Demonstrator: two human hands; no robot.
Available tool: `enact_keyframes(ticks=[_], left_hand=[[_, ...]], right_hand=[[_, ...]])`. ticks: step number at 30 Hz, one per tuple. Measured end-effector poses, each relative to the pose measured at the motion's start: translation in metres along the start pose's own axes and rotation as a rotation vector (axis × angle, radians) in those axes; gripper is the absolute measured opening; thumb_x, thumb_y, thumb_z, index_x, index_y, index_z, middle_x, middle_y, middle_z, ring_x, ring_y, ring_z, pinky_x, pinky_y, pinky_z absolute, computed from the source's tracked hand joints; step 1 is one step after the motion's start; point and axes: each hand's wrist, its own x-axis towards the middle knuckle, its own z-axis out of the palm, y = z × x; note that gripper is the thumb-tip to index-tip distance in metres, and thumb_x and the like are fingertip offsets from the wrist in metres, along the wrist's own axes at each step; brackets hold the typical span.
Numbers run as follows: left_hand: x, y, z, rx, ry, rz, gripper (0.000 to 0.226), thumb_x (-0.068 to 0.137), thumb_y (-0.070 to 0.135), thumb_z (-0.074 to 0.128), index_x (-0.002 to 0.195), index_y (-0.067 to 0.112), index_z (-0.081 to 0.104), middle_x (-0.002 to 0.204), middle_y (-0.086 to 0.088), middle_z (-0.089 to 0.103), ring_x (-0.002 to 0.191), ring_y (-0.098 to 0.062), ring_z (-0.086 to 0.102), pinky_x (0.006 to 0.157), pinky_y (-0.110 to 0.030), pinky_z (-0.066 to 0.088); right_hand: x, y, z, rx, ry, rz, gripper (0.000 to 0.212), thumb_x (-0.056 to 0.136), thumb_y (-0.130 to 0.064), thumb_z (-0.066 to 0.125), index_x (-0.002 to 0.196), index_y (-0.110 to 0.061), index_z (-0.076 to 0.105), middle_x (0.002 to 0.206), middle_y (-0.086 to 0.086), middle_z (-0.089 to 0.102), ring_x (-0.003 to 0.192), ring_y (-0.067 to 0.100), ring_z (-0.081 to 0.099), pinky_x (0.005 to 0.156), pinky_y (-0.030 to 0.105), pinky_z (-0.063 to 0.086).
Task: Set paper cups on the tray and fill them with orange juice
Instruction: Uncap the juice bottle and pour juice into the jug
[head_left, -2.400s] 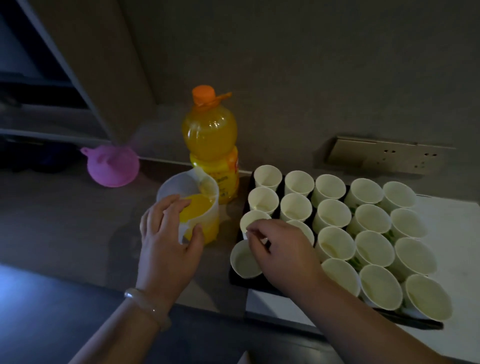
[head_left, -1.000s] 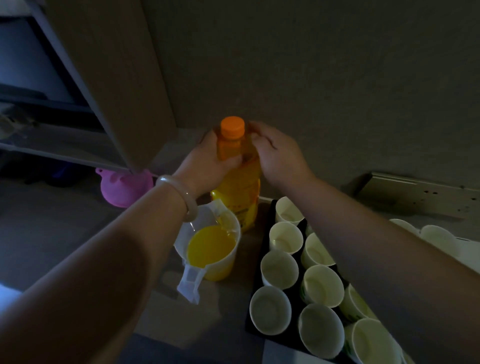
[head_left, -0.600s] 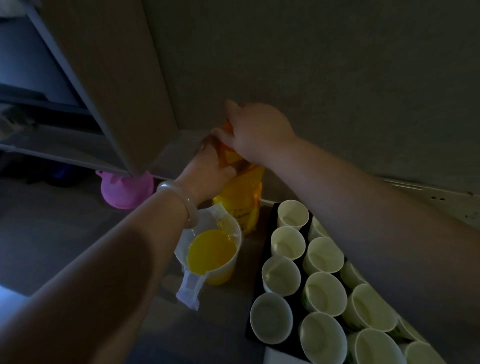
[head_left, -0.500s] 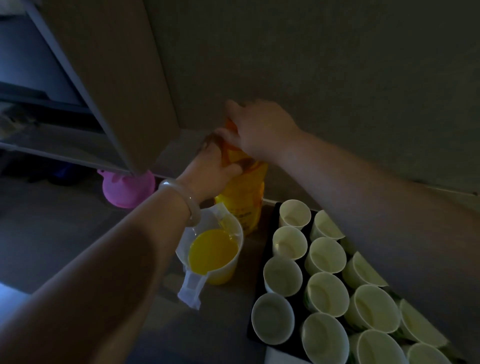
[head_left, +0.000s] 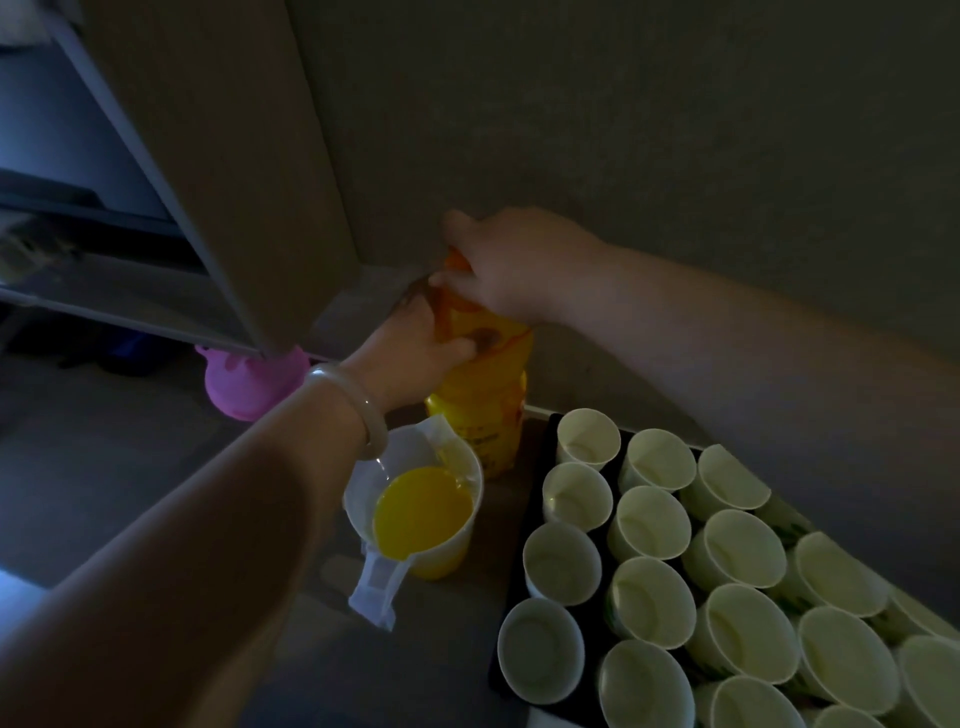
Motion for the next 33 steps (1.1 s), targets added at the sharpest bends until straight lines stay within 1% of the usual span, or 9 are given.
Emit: enact_keyframes(ticks=[4,6,8,11,14,17,22,25,33], left_hand=[[0.000,0.002,0.001,0.012,0.020,0.030,0.059,0.088,0.026,0.065,0.137,0.012,0.036,0.121,-0.003,0.053,0.107,-0.014,0.054,0.083,-0.019,0.044],[-0.001,0.004,0.002,-0.006,0.008,0.050,0.063,0.086,0.034,0.066,0.138,0.016,0.035,0.131,-0.004,0.051,0.119,-0.016,0.051,0.098,-0.029,0.044],[-0.002,0.005,0.002,-0.042,0.001,0.059,0.073,0.081,0.046,0.069,0.140,0.021,0.034,0.136,-0.002,0.049,0.123,-0.016,0.049,0.104,-0.037,0.042],[-0.002,0.004,0.002,-0.033,-0.012,0.032,0.072,0.080,0.050,0.068,0.138,0.021,0.036,0.135,-0.001,0.049,0.120,-0.014,0.050,0.101,-0.035,0.044],[-0.002,0.004,0.004,0.019,-0.015,0.005,0.057,0.085,0.043,0.065,0.131,0.020,0.040,0.130,-0.004,0.051,0.105,-0.012,0.054,0.087,-0.024,0.046],[-0.002,0.000,0.002,-0.012,0.008,-0.007,0.079,0.083,0.042,0.069,0.145,0.019,0.027,0.140,-0.006,0.043,0.122,-0.021,0.048,0.103,-0.039,0.042],[-0.003,0.002,0.000,0.043,-0.005,0.014,0.071,0.086,0.037,0.066,0.142,0.015,0.029,0.129,-0.006,0.050,0.113,-0.018,0.052,0.092,-0.032,0.045],[-0.003,0.005,-0.001,0.035,-0.027,0.069,0.071,0.086,0.041,0.065,0.143,0.016,0.030,0.138,-0.006,0.047,0.125,-0.019,0.047,0.106,-0.038,0.040],[-0.007,0.009,-0.004,0.014,-0.070,0.026,0.064,0.085,0.049,0.064,0.135,0.016,0.042,0.120,0.003,0.056,0.109,-0.012,0.055,0.091,-0.026,0.045]], right_hand=[[-0.001,0.011,-0.004,0.041,-0.053,-0.115,0.043,0.100,-0.043,0.039,0.131,-0.013,0.041,0.123,0.018,0.057,0.113,0.037,0.052,0.072,0.031,0.028],[0.000,0.016,-0.010,-0.001,-0.065,-0.211,0.041,0.101,-0.043,0.038,0.129,-0.013,0.043,0.120,0.019,0.058,0.110,0.038,0.053,0.074,0.034,0.032],[0.000,0.021,-0.013,-0.026,-0.075,-0.298,0.048,0.099,-0.050,0.031,0.125,-0.013,0.044,0.114,0.020,0.059,0.107,0.038,0.053,0.078,0.036,0.037],[-0.002,0.020,-0.016,-0.093,-0.068,-0.347,0.060,0.092,-0.060,0.020,0.125,-0.014,0.043,0.111,0.021,0.059,0.104,0.038,0.054,0.079,0.041,0.042],[0.000,0.009,-0.017,-0.171,-0.049,-0.145,0.055,0.099,-0.054,0.030,0.136,-0.014,0.038,0.116,0.020,0.060,0.107,0.039,0.056,0.070,0.036,0.035],[0.004,-0.008,-0.013,-0.157,-0.083,-0.036,0.055,0.102,-0.046,0.032,0.144,-0.011,0.030,0.115,0.019,0.059,0.104,0.038,0.056,0.068,0.035,0.035],[0.003,0.007,-0.013,-0.086,-0.116,-0.180,0.038,0.101,-0.042,0.035,0.128,-0.015,0.041,0.113,0.020,0.061,0.104,0.038,0.056,0.069,0.033,0.033],[0.002,0.017,-0.017,-0.105,-0.133,-0.317,0.036,0.101,-0.040,0.036,0.125,-0.014,0.043,0.114,0.019,0.060,0.104,0.038,0.055,0.078,0.038,0.040],[0.003,0.025,-0.023,-0.097,-0.186,-0.451,0.037,0.100,-0.033,0.040,0.134,-0.017,0.043,0.123,0.020,0.052,0.117,0.036,0.046,0.098,0.041,0.036]])
